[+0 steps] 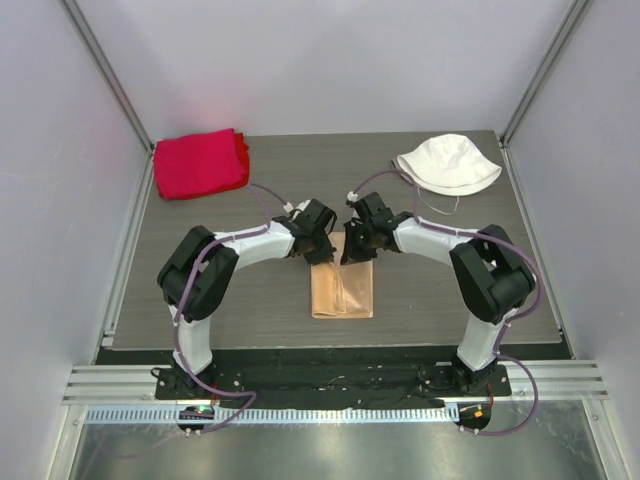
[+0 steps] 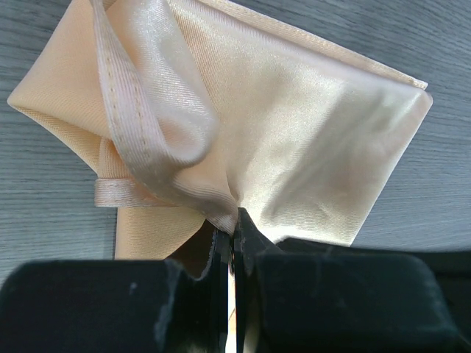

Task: Fold the napkin into a case and place the utensils inside
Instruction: Fold the upper triangle-folded napkin at the center of the board.

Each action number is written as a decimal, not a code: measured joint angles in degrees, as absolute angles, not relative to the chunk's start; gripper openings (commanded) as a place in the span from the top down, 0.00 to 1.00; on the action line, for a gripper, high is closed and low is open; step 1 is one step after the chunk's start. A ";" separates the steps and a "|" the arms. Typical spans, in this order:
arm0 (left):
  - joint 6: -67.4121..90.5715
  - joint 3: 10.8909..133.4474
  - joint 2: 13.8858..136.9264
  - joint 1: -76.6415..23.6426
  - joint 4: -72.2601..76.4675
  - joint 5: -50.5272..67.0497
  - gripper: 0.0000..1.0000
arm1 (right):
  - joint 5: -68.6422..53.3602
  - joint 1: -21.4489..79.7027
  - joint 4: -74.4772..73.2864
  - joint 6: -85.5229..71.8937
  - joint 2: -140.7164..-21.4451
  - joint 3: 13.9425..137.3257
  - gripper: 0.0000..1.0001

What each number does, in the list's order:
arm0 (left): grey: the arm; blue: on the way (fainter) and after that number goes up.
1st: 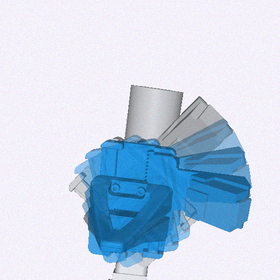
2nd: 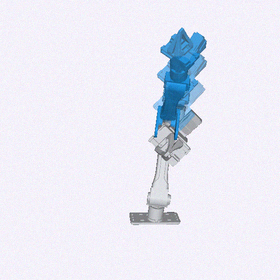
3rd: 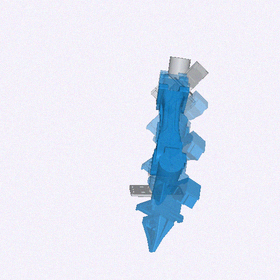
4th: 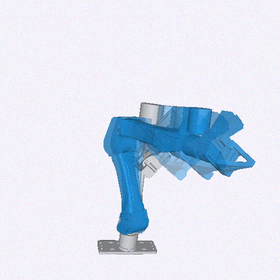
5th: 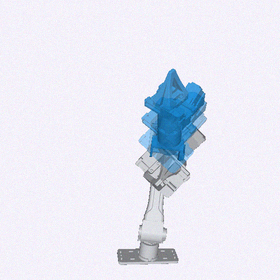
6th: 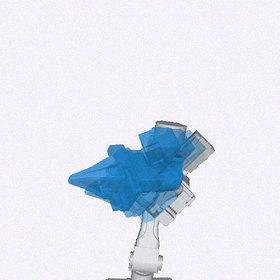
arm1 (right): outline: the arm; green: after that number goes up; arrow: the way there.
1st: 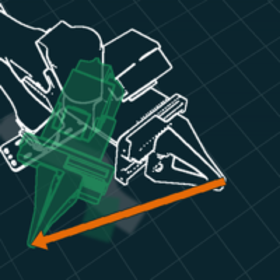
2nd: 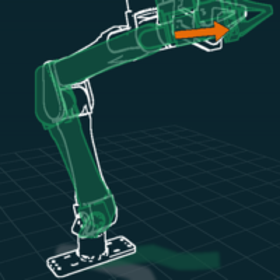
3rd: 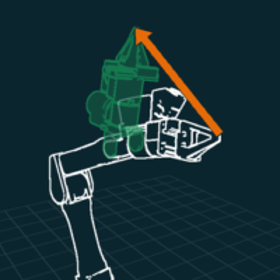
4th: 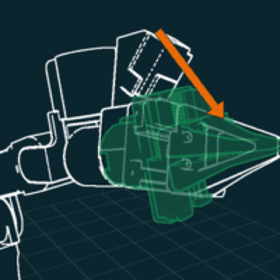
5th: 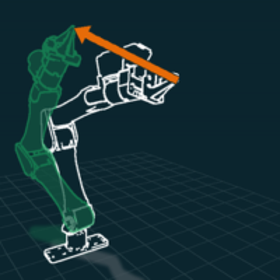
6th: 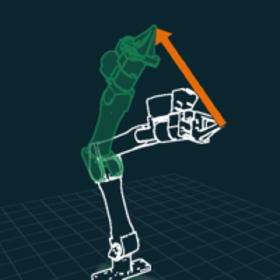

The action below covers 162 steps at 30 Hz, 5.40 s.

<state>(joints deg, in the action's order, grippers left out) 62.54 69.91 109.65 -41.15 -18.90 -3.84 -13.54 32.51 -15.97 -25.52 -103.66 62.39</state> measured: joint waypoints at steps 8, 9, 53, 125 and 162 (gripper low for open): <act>62.54 69.91 109.65 -41.17 -18.90 -3.86 1.00 | -14.63 32.91 -17.15 -25.67 -94.11 57.93 0.99; 62.54 69.91 109.67 -41.17 -18.90 -3.86 1.00 | -15.42 33.15 -16.64 -25.89 -93.97 57.30 0.99; 47.86 72.73 100.20 -39.40 -23.09 -2.24 0.46 | -20.43 38.37 -1.02 -31.40 -97.58 46.15 0.99; 32.05 64.88 108.25 -29.28 -3.29 3.92 1.00 | -24.47 36.82 -2.11 -31.99 -99.79 48.40 0.99; 42.81 78.96 114.89 -42.28 -19.29 -12.05 0.98 | -23.68 23.00 -7.66 -30.76 -107.33 59.70 0.99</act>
<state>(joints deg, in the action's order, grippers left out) 42.81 78.96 114.89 -42.28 -19.29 -12.05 -23.68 23.00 -7.66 -30.76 -107.33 59.70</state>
